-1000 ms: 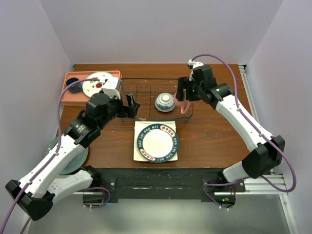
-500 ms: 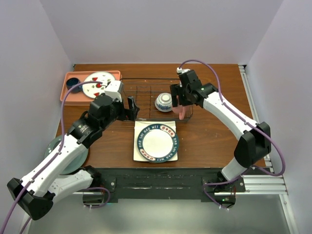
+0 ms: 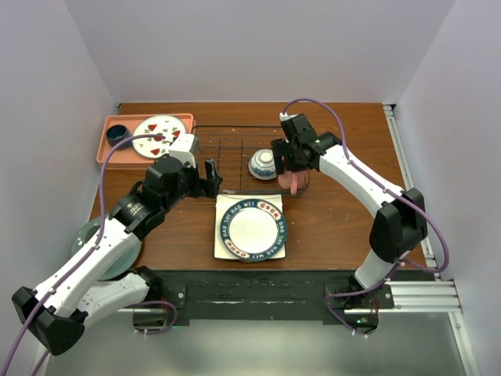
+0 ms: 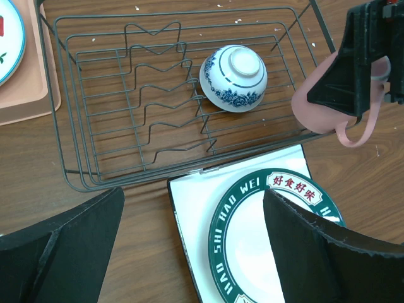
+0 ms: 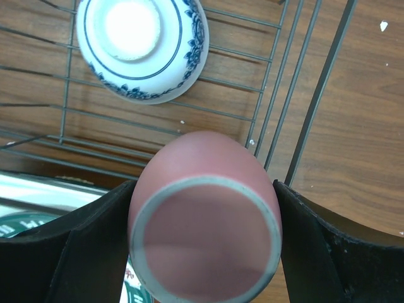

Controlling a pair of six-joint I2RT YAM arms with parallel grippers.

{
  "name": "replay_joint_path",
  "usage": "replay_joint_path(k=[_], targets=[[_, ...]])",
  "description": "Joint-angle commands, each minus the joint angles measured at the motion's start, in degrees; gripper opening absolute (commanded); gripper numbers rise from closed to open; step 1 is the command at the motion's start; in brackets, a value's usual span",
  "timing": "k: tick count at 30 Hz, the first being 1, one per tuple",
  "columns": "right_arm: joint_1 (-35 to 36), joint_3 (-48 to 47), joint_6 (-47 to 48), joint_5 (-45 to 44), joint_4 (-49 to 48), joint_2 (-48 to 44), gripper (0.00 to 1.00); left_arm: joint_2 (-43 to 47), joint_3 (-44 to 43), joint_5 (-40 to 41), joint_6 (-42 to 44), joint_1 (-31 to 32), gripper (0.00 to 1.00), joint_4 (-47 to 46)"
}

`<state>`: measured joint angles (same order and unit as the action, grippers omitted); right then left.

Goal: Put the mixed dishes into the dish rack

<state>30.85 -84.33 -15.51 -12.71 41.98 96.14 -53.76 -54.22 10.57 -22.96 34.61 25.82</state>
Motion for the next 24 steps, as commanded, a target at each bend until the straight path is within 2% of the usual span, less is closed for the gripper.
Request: replay_joint_path(k=[1, 6, 12, 16, 24], targets=[[0.1, -5.1, 1.5, -4.5, -1.9, 2.1, 0.0, 0.3, 0.1, 0.5, 0.2, -0.2, 0.97, -1.3], [0.1, -9.4, 1.3, -4.8, -1.2, 6.0, 0.0, 0.1, -0.2, 0.2, 0.3, -0.2, 0.97, -1.3], [0.2, -9.6, 0.5, -5.7, -3.2, 3.7, 0.0, 0.1, 0.1, 0.5, 0.3, -0.1, 0.97, -1.2], [0.1, -5.6, 1.1, -8.1, -6.8, 1.8, 0.0, -0.1, 0.2, 0.2, 0.1, -0.1, 0.97, -1.7], [0.2, 8.7, 2.5, -10.9, -22.6, -2.8, 0.0, -0.4, 1.0, -0.3, -0.1, -0.1, 0.97, -2.2]])
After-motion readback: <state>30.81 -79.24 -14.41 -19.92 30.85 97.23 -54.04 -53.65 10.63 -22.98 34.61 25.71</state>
